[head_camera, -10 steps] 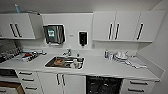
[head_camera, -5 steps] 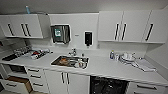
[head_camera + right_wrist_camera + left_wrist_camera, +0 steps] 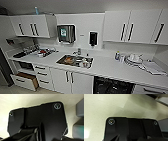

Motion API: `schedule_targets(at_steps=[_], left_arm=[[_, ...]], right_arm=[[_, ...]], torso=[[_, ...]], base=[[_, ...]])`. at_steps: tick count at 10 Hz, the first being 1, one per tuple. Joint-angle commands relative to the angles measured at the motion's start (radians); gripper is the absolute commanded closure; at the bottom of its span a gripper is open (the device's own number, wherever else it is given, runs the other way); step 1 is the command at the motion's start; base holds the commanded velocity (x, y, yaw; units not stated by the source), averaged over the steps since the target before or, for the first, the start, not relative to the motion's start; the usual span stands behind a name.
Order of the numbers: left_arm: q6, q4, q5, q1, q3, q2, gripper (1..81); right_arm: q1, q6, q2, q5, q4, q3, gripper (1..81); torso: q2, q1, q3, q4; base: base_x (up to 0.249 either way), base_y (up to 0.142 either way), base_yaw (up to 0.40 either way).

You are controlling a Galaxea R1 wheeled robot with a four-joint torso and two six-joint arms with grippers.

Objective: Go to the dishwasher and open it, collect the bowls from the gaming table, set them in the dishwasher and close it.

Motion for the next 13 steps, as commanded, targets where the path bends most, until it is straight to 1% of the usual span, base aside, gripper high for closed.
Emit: schedule_targets(at_steps=[1,13], left_arm=[[-0.008,-0.004,0.039,-0.061,-0.001,-0.005,1.0],[-0.011,-0.009,0.039,-0.061,-0.001,-0.007,1.0]], right_arm=[[0.054,0.001,0.000,-0.053,0.001,0.000,1.0],[0.045,-0.001,0.006,-0.050,0.001,-0.003,1.0]], torso=[[0.000,0.000,0.000,0.000],[0.000,0.000,0.000,0.000]], base=[[0.000,0.000,0.146],[0.000,0.000,0.146]])
